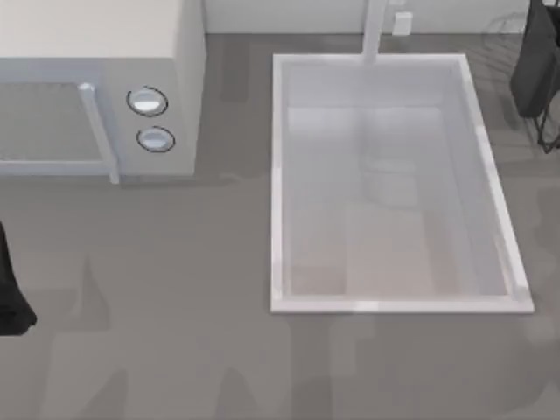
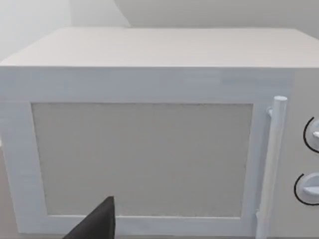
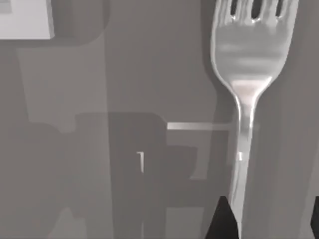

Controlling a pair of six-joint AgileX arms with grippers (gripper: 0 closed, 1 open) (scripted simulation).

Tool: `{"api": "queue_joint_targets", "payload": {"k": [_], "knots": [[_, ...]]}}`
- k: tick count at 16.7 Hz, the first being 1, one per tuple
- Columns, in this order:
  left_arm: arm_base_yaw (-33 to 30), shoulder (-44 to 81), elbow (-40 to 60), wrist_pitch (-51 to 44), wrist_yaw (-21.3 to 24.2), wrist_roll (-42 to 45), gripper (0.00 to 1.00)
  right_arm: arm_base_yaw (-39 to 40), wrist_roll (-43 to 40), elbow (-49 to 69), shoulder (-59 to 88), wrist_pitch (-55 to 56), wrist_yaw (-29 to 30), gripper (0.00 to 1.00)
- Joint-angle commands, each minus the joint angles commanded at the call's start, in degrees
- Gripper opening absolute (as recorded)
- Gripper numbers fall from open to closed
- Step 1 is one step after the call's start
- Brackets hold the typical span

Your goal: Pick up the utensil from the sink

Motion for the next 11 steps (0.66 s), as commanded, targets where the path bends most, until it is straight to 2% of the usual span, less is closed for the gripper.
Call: {"api": "queue_joint_targets", "payload": {"k": [5,11], "knots": [[0.0,0.0,0.0,0.0,0.0,0.0,1.0,0.0,0.0,0.0,0.0,0.0,0.0,0.98],[0.0,0.0,0.0,0.0,0.0,0.0,1.0,0.0,0.0,0.0,0.0,0.0,0.0,1.0]]}}
